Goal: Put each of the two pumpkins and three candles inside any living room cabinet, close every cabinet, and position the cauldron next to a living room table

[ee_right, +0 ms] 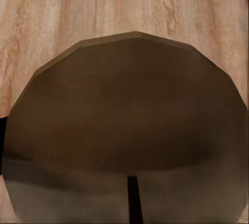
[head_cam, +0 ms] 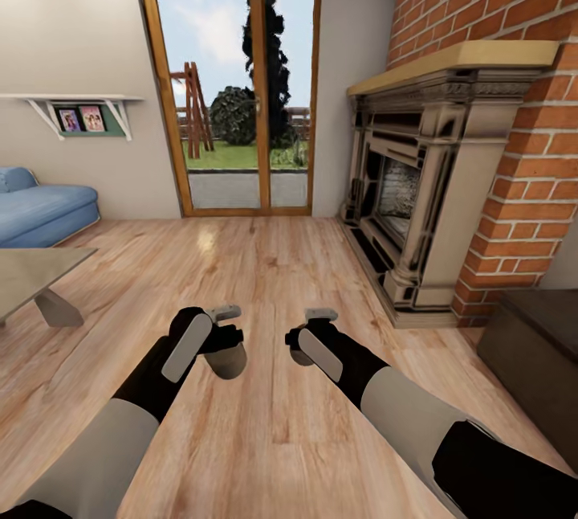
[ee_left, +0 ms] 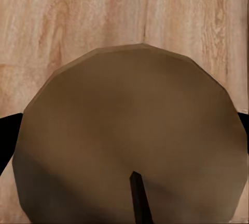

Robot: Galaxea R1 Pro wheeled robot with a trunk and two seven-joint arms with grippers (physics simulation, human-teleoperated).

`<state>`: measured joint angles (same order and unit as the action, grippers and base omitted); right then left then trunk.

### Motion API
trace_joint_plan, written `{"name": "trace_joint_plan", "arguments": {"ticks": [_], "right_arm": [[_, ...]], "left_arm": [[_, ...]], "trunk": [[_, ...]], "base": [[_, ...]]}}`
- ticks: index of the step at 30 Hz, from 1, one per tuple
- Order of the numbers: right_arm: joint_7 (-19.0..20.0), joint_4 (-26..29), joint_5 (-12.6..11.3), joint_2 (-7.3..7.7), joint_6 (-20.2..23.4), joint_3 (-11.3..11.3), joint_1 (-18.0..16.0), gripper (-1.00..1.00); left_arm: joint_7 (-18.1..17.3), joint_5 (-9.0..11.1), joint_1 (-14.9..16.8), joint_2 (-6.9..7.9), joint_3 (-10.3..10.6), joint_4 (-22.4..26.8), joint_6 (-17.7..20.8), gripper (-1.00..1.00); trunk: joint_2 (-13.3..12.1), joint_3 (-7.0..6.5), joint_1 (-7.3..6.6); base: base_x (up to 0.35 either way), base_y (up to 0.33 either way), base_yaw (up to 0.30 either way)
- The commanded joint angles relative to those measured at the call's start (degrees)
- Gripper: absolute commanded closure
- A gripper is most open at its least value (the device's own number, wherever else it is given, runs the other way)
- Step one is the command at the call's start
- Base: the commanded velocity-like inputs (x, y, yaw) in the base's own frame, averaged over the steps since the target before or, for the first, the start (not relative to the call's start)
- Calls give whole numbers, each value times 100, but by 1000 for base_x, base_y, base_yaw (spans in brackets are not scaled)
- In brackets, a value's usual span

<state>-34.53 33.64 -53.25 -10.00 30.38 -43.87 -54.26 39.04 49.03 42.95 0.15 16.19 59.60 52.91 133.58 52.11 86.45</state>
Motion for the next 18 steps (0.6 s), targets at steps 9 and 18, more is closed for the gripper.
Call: {"name": "trace_joint_plan", "arguments": {"ticks": [9, 18], "right_arm": [[-36, 1, -26, 0, 12, -33, -8, 100], [-36, 3, -21, 0, 20, -33, -10, 100]], "left_arm": [[51, 39, 3, 3, 151, 8, 1, 100], [51, 36, 3, -6, 163, 2, 1, 100]], "trunk": [[3, -49, -4], [3, -104, -4]], "base": [[-296, 185, -239], [-290, 163, -238]]}}
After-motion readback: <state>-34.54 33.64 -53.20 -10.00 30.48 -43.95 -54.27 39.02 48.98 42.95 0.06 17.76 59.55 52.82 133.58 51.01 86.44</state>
